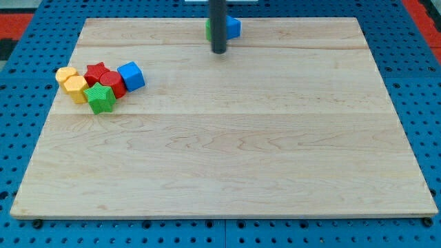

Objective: Move the arm towards the center of the board

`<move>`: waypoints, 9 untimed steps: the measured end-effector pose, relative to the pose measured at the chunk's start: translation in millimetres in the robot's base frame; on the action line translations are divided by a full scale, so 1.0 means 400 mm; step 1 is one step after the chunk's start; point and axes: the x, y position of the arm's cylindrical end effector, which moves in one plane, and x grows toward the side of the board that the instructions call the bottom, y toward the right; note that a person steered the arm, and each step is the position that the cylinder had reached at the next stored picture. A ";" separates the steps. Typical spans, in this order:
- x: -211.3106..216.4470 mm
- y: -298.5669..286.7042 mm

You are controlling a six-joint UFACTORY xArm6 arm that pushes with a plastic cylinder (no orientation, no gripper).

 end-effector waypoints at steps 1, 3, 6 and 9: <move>-0.024 0.133; 0.042 0.104; 0.185 -0.255; 0.210 -0.205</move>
